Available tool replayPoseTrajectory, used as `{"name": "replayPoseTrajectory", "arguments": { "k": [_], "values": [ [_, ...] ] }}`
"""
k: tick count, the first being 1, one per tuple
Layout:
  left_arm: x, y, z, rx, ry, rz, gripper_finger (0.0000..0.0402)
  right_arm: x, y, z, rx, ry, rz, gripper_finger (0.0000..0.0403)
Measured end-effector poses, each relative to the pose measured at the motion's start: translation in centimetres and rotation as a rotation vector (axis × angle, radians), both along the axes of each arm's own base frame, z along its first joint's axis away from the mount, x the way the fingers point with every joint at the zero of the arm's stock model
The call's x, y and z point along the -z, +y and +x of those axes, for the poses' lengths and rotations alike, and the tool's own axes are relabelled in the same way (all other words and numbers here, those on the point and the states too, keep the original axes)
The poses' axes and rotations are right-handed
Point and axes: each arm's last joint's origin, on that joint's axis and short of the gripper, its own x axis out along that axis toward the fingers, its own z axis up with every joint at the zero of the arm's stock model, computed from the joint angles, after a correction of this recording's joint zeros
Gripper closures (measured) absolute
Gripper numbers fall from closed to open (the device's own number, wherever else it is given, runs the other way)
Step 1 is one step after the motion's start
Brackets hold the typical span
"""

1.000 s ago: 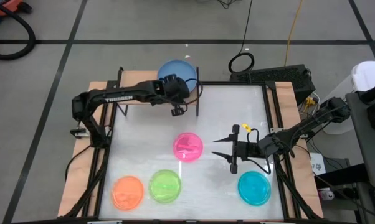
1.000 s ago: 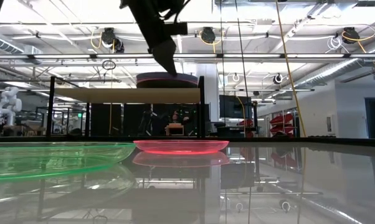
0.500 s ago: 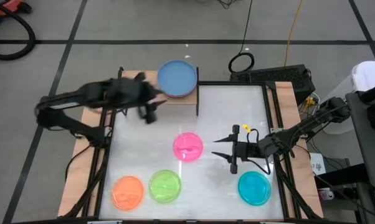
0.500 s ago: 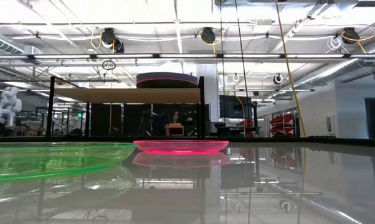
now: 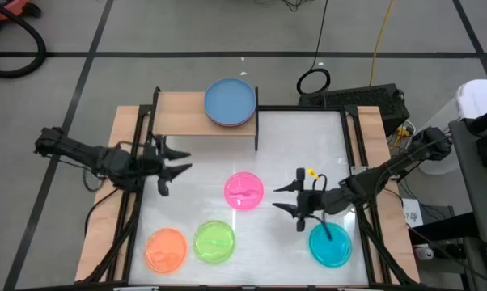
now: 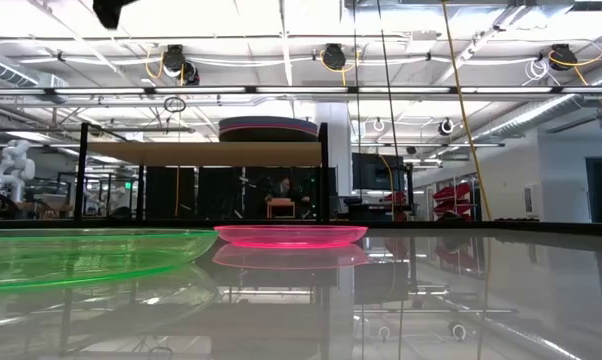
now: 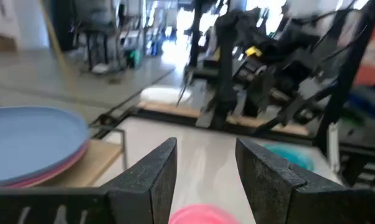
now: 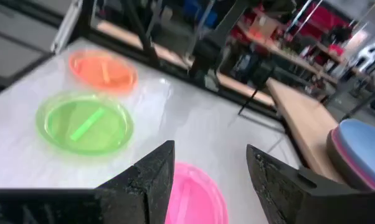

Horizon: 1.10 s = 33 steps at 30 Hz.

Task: Place and stack plates onto a shelf
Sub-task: Put the transparent pink plate on the shelf

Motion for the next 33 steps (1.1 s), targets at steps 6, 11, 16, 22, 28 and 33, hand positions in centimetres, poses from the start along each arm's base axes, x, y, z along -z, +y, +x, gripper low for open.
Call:
{"name": "replayPoseTrajectory", "arguments": {
  "k": [6, 11, 16, 22, 28, 33],
  "values": [
    [3.5, -0.6, 0.2, 0.032, -0.133, -0.014, 0.0231, 2.7, 1.2, 2.6, -0.008, 0.142, -0.106, 0.022],
    [5.2, -0.7, 0.4, 0.032, -0.133, -0.015, 0.0231, 6.7, 1.4, 4.4, 0.018, 0.265, -0.152, 0.022],
    [5.1, -0.7, 0.4, 0.024, -0.141, -0.014, 0.0232, 10.2, 0.7, 5.8, 0.063, 0.362, -0.179, 0.022],
    [5.4, -0.7, 0.4, 0.025, -0.105, 0.001, 0.0232, 12.9, 0.3, 6.9, 0.006, 0.43, -0.138, 0.022],
    [5.5, -0.7, 0.4, 0.024, -0.103, 0.0, 0.0232, 15.0, 0.2, 7.1, -0.021, 0.5, -0.135, 0.022],
    [5.5, -0.7, 0.4, 0.025, -0.105, -0.012, 0.0232, 15.3, -0.4, 7.6, 0.007, 0.488, -0.112, 0.022]
  ]
}}
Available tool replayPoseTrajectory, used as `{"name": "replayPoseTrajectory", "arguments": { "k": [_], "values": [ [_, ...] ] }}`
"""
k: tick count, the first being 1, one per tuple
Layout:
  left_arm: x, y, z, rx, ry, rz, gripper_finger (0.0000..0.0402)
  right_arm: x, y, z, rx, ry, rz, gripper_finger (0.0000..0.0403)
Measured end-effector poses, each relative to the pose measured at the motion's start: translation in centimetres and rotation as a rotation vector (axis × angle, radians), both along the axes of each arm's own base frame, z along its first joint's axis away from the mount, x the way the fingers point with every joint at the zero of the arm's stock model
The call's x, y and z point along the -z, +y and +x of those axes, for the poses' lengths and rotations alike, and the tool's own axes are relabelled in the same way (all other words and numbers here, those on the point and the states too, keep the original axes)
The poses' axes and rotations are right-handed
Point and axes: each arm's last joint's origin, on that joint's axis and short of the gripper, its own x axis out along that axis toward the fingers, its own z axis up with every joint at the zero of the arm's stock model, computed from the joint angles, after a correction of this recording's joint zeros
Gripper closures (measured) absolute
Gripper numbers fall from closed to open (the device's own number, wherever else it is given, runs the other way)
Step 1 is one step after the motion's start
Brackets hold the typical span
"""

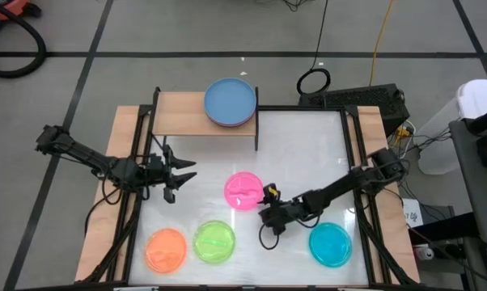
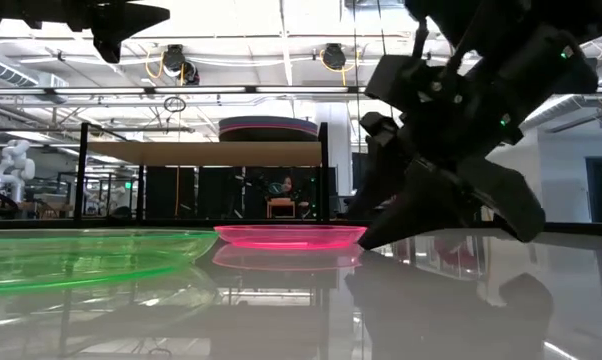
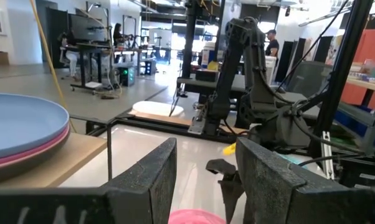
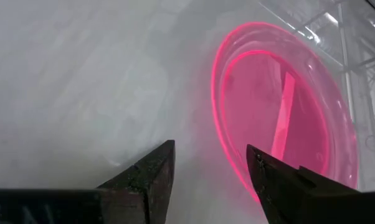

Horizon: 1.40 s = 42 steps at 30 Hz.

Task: Place and stack plates onto a shelf
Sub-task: Put the transparent pink plate on the shelf

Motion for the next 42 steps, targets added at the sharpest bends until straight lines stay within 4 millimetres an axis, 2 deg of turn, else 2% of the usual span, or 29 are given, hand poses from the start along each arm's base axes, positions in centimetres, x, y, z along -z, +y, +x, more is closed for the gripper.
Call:
{"name": "replayPoseTrajectory", "arguments": {
  "k": [5, 15, 24, 31, 36, 42],
  "values": [
    [0.0, 0.0, 0.0, 0.001, -0.001, -0.009, 0.0232, 0.0, -1.1, 0.4, 0.028, -0.001, -0.004, 0.0231],
    [0.0, 0.0, 0.0, 0.001, -0.002, -0.012, 0.0232, 0.2, -3.0, 0.7, 0.078, 0.031, 0.017, 0.0295],
    [0.0, 0.0, 0.0, 0.001, -0.002, -0.012, 0.0232, 0.3, -3.0, 0.7, 0.041, 0.045, 0.013, 0.0392],
    [0.0, 0.0, 0.0, 0.001, -0.004, -0.018, 0.0232, 0.0, -3.2, 1.0, 0.037, 0.013, -0.002, 0.0402],
    [-0.3, 0.0, 0.0, 0.001, -0.028, -0.027, 0.0232, -1.9, -3.2, 1.6, 0.038, -0.091, -0.075, 0.0402],
    [-1.4, 0.0, 0.0, -0.007, -0.136, -0.025, 0.0231, -8.2, -3.1, 3.6, 0.056, -0.273, -0.203, 0.0403]
  ]
}}
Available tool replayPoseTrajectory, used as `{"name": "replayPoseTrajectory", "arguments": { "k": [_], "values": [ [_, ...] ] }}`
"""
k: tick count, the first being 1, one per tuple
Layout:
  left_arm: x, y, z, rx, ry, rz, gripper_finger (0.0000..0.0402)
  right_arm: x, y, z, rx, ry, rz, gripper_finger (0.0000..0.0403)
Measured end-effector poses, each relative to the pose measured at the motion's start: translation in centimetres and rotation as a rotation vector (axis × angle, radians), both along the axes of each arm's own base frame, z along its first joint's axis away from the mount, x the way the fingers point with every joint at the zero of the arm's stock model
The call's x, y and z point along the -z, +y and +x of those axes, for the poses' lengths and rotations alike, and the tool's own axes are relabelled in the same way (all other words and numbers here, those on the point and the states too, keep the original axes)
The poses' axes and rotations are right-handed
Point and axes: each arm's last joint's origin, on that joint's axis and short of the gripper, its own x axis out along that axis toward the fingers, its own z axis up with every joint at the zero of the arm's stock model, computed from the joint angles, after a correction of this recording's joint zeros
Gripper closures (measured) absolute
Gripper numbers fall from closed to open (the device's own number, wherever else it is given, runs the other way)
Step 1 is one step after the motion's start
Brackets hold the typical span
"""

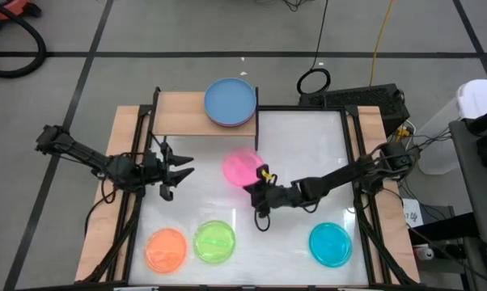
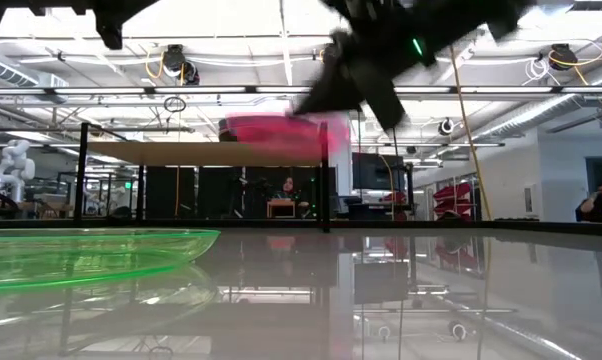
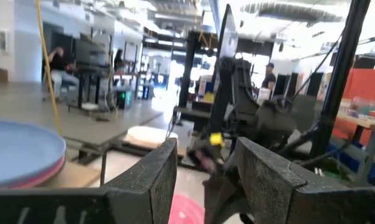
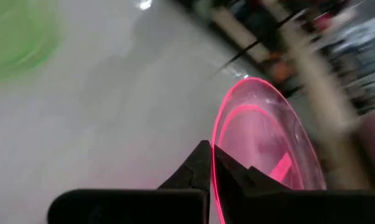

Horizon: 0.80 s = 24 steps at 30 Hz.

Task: Place and stack plates onto a shelf
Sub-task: Put the transparent pink plate on the shelf

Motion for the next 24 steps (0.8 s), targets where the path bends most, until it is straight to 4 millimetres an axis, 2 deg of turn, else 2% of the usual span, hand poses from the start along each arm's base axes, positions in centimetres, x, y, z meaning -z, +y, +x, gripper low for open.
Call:
{"name": "replayPoseTrajectory", "arguments": {
  "k": [5, 8, 11, 14, 16, 24],
  "values": [
    [-0.3, -0.2, 0.4, -0.013, -0.041, 0.036, 0.0231, -6.2, -1.5, 2.5, 0.037, -0.13, -0.133, 0.0403],
    [-0.9, -0.2, 0.3, -0.02, -0.1, 0.052, 0.0231, -9.6, -3.7, 3.8, 0.045, -0.183, -0.156, 0.0403],
    [-2.3, 0.1, -0.4, -0.032, -0.24, 0.078, 0.0231, -11.5, -6.5, 4.8, 0.049, -0.223, -0.138, 0.0403],
    [-4.1, 0.3, -1.1, -0.042, -0.334, 0.122, 0.0231, -12.2, -9.0, 5.6, 0.04, -0.245, -0.119, 0.0403],
    [-5.1, 0.4, -1.3, -0.057, -0.335, 0.149, 0.0232, -12.5, -10.4, 6.1, 0.012, -0.266, -0.1, 0.0403],
    [-7.8, 0.2, -0.5, -0.067, -0.156, 0.277, 0.0231, -11.9, -15.2, 10.4, -0.105, -0.288, -0.058, 0.0403]
  ]
}}
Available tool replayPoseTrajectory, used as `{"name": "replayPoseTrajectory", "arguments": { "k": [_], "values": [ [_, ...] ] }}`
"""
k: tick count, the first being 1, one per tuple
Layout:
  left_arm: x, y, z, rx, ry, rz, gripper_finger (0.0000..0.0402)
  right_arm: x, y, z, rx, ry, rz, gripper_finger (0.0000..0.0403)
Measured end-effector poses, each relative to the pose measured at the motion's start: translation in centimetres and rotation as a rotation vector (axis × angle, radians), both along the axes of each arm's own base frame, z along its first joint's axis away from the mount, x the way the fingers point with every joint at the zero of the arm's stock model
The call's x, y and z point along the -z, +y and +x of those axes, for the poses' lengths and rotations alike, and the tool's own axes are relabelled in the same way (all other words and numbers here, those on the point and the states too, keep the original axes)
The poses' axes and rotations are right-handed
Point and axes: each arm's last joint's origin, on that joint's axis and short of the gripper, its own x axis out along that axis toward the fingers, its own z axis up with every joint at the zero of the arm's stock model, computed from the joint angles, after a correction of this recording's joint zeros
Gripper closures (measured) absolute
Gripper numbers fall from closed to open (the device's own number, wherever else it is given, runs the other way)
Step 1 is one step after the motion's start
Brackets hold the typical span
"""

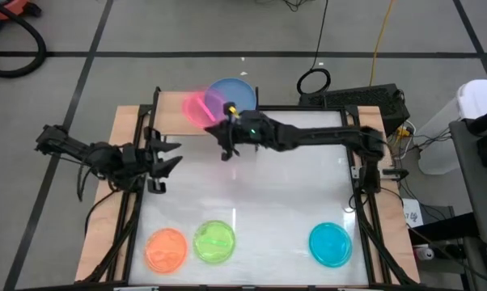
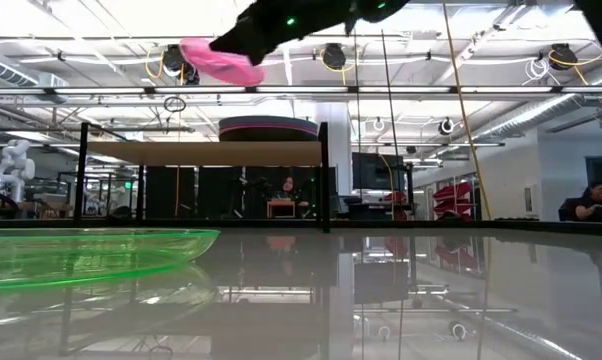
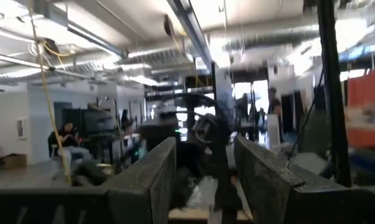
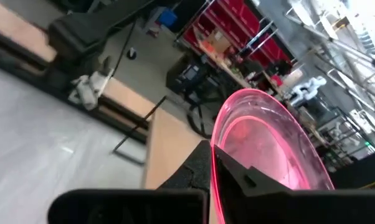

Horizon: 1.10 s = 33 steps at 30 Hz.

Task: Place and stack plates onto a shelf
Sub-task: Put the transparent pink plate on the shelf

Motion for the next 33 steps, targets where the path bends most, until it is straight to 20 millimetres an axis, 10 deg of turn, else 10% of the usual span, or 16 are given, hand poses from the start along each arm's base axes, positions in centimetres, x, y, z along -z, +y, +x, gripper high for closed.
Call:
{"name": "replayPoseTrajectory", "arguments": {
  "k": [21, 33],
  "values": [
    [0.2, 0.6, 0.4, -0.157, 0.12, 0.014, 0.0231, 7.5, -6.0, 7.1, -0.11, 0.039, -0.054, 0.0403],
    [0.6, 0.5, 0.8, -0.155, 0.148, 0.022, 0.0232, 7.9, -4.2, 7.8, -0.188, 0.011, -0.099, 0.0403]
  ]
}}
